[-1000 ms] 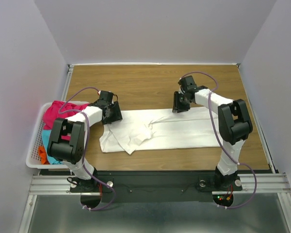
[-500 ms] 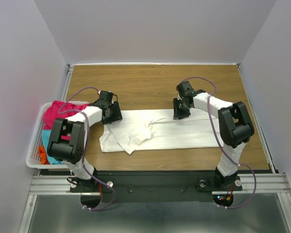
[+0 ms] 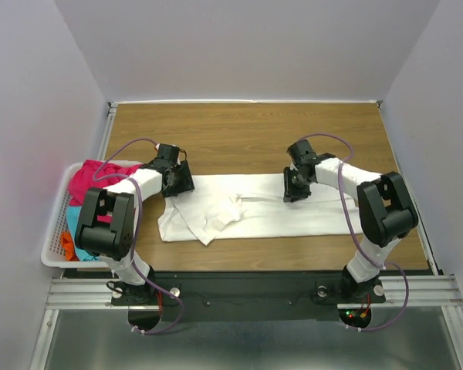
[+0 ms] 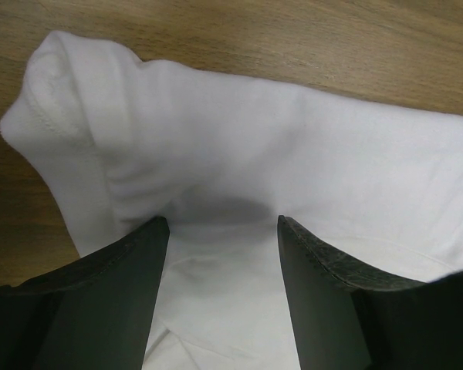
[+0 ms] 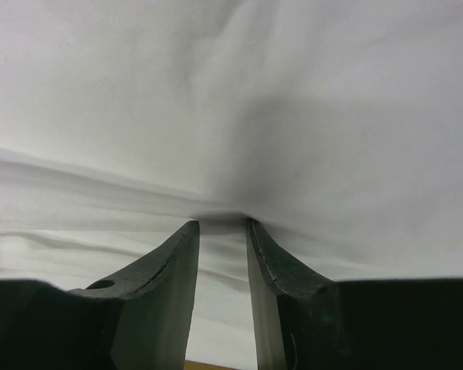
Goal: Fold and stack the t-shirts
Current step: Fold the tshirt
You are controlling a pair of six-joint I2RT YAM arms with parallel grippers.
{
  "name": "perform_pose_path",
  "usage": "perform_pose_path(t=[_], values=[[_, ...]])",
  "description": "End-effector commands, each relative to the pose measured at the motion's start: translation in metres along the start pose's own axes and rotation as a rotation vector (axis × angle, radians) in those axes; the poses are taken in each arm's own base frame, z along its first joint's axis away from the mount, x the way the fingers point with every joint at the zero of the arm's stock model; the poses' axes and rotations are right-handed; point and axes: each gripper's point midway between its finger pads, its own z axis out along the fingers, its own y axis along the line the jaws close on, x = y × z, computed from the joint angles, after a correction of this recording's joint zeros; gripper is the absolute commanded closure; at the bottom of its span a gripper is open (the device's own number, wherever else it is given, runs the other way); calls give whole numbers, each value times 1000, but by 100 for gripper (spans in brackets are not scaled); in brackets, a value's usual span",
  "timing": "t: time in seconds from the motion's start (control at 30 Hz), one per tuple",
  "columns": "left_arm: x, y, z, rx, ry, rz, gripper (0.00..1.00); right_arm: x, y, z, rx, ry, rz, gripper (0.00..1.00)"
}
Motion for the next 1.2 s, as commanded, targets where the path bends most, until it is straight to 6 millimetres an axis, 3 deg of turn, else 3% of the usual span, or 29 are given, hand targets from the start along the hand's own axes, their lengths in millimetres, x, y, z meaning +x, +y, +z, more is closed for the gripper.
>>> perform_pose_path(t=[0.0,0.1,0.23,0.33,0.37,0.53,0.57,0.63,0.73,0.83,0.93,1.03,1.07,1.17], values=[[22,13,1,-30,55,-7,30,10,-9,-6,37,-14,24,63],[20,14,-2,-26,46,-8,30,16,-10,-14,31,-25,28,64],[15,12,-6,-17,29,-2,30,0,6,-34,-46,-85,-17,64],[12,12,-8,-15,18,10,29,-27,30,-51,-117,-147,-60,64],[11,13,-7,-21,16,14,29,-45,42,-62,-148,-190,-72,64],[10,14,-6,-27,16,12,29,-68,92,-63,-255,-217,-131,64],[8,13,-6,-26,11,12,29,-64,101,-51,-256,-192,-149,64],[8,13,-6,-26,15,9,29,-71,118,-48,-276,-203,-173,64],[6,12,-6,-26,11,5,29,-63,145,-32,-312,-177,-224,64],[8,13,-5,-31,17,3,29,-48,157,-15,-320,-133,-265,65],[11,14,-3,-35,26,-1,29,-22,174,-7,-333,-92,-340,65],[10,14,-3,-36,25,-9,29,-2,171,-4,-330,-60,-378,65],[11,15,-3,-36,27,-10,29,9,163,0,-313,-36,-385,65],[9,15,-4,-37,23,-14,29,16,146,-2,-259,-38,-395,65]])
